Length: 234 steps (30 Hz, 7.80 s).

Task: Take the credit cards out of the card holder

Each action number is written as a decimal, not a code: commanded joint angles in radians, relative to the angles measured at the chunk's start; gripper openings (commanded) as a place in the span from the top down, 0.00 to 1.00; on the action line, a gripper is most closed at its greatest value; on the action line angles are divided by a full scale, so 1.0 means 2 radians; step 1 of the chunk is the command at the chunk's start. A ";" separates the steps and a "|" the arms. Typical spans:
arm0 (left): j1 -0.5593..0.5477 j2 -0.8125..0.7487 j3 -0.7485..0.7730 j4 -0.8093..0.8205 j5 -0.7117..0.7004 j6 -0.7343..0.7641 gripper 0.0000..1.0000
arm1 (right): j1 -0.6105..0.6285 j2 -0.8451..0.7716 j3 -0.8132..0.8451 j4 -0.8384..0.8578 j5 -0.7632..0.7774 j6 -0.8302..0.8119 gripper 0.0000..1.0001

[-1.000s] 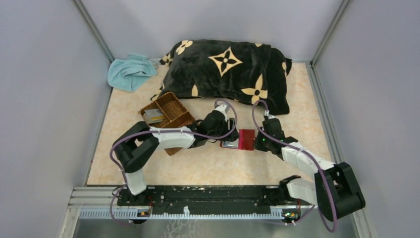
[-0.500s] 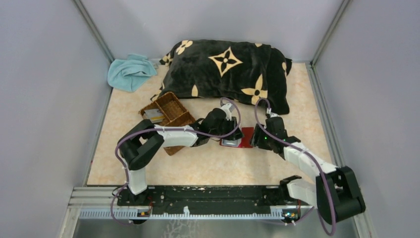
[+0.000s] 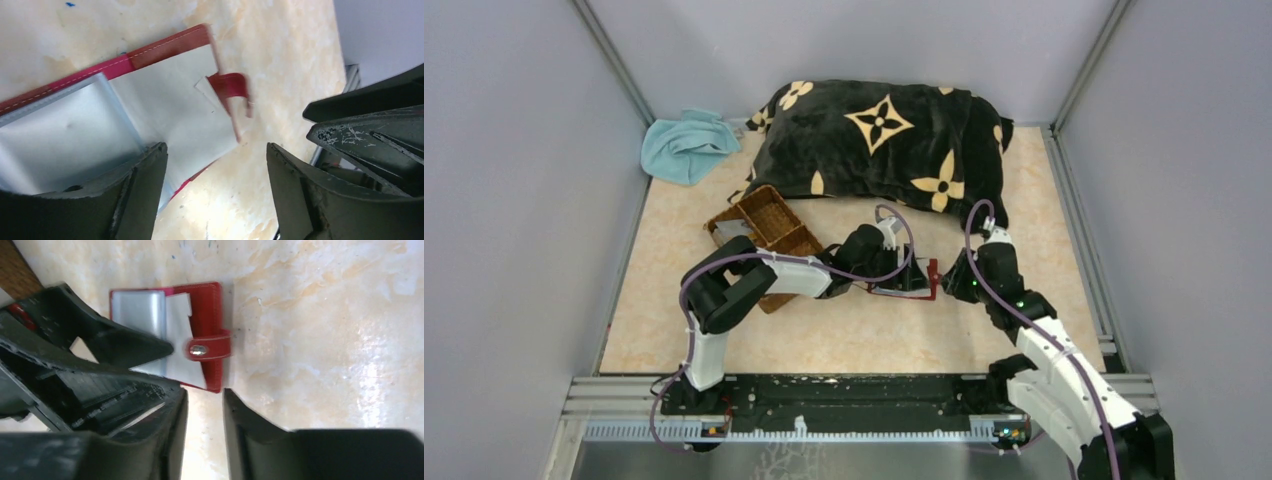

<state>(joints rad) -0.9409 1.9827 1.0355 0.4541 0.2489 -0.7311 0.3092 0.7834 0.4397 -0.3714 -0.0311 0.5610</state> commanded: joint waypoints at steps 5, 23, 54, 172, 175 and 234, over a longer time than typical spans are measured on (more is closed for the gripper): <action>-0.006 0.013 0.008 0.038 0.030 -0.016 0.01 | -0.003 -0.019 0.024 0.030 -0.029 0.029 1.00; -0.018 -0.018 -0.021 0.060 0.025 -0.025 0.09 | -0.002 0.098 -0.025 0.165 -0.088 0.044 1.00; -0.014 -0.127 -0.069 -0.067 -0.122 0.143 0.09 | -0.002 0.164 -0.024 0.167 -0.066 0.017 1.00; -0.018 -0.017 -0.019 0.032 0.033 0.018 0.08 | -0.002 0.165 -0.065 0.191 -0.099 0.016 1.00; -0.021 -0.012 -0.011 0.042 0.044 0.011 0.08 | -0.002 0.158 -0.065 0.187 -0.099 0.015 1.00; -0.056 -0.004 0.017 0.120 0.089 -0.013 0.07 | -0.003 -0.089 0.049 -0.035 0.046 0.006 0.91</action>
<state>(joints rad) -1.0378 2.0567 1.0710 0.6674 0.4271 -0.8120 0.2989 0.5907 0.5255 -0.4820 0.0906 0.5766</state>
